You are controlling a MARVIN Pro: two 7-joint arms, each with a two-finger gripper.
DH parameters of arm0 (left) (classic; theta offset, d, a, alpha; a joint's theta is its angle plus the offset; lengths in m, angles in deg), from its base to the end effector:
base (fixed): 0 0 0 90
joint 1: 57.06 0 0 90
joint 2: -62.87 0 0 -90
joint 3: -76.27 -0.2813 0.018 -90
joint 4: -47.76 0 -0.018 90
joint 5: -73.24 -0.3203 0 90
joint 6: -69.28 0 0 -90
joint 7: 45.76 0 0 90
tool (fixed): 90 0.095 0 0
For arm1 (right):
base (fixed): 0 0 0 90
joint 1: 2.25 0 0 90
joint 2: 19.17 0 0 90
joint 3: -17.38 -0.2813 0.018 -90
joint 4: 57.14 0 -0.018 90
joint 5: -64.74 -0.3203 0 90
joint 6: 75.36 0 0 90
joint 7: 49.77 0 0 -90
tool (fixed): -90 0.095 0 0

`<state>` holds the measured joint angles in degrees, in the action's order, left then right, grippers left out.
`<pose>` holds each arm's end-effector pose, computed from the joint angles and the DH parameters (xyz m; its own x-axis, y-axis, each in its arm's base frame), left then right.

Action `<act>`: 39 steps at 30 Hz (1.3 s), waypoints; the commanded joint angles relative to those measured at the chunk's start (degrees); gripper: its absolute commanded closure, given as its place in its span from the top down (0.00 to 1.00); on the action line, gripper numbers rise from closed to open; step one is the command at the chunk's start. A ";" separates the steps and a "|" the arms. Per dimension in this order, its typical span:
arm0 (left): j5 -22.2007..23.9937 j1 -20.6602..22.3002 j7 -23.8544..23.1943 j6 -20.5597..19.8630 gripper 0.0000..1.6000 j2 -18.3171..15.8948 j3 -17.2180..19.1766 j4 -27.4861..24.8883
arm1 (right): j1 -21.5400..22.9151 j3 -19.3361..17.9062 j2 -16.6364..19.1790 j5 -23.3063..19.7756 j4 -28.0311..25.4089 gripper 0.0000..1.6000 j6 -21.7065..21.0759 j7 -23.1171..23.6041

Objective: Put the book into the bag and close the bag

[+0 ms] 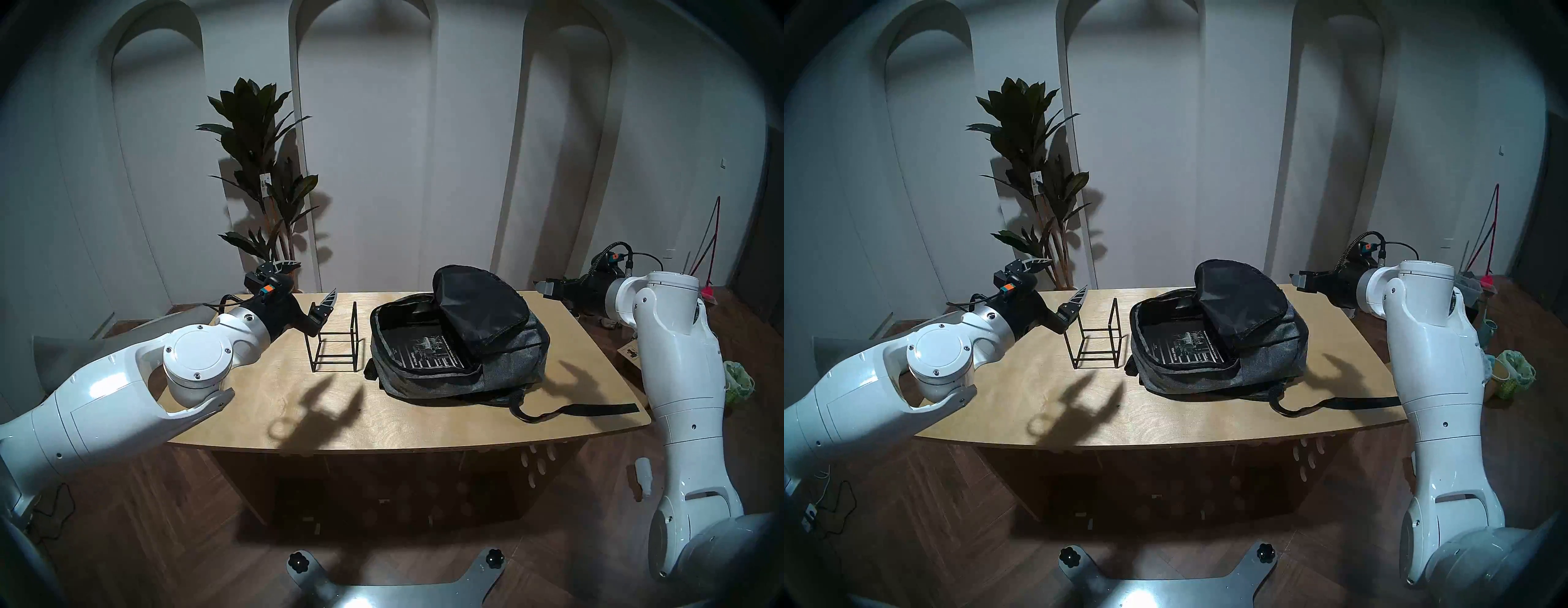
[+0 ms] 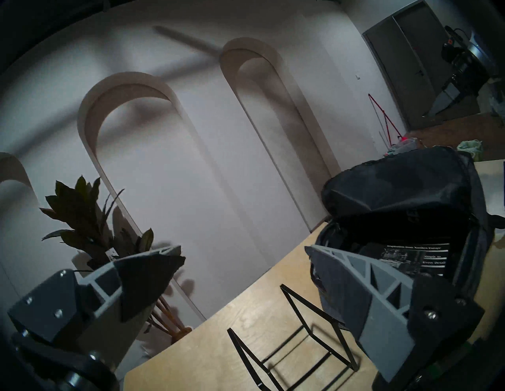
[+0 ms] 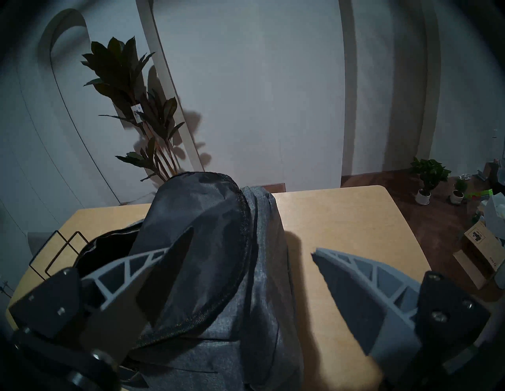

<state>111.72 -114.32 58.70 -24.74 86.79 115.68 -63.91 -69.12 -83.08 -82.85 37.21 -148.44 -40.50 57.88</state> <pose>0.4210 0.0239 -0.1469 -0.1607 -0.4573 0.8747 -0.3857 -0.7866 -0.4822 0.4829 -0.1632 -0.1226 0.4316 -0.1316 0.8924 0.1487 -0.9654 -0.2142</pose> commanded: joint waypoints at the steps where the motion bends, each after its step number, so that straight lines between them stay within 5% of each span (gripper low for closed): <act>1: 3.93 2.62 -4.85 -2.36 1.00 -2.30 2.06 -1.44 | 1.88 -0.33 -1.82 -2.31 0.20 1.00 0.15 -1.87; 22: 13.47 5.39 -14.74 -12.32 1.00 -3.08 4.25 -1.11 | 2.36 0.74 -7.14 -8.93 2.98 1.00 0.15 -12.10; 39: 21.59 4.29 -11.85 -9.44 1.00 -0.74 7.23 1.73 | 3.80 3.12 -9.45 -16.00 4.66 1.00 0.15 -22.28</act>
<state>131.43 -110.76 45.64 -36.06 85.29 120.97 -62.13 -67.18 -80.34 -91.36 24.33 -143.56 -40.51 38.62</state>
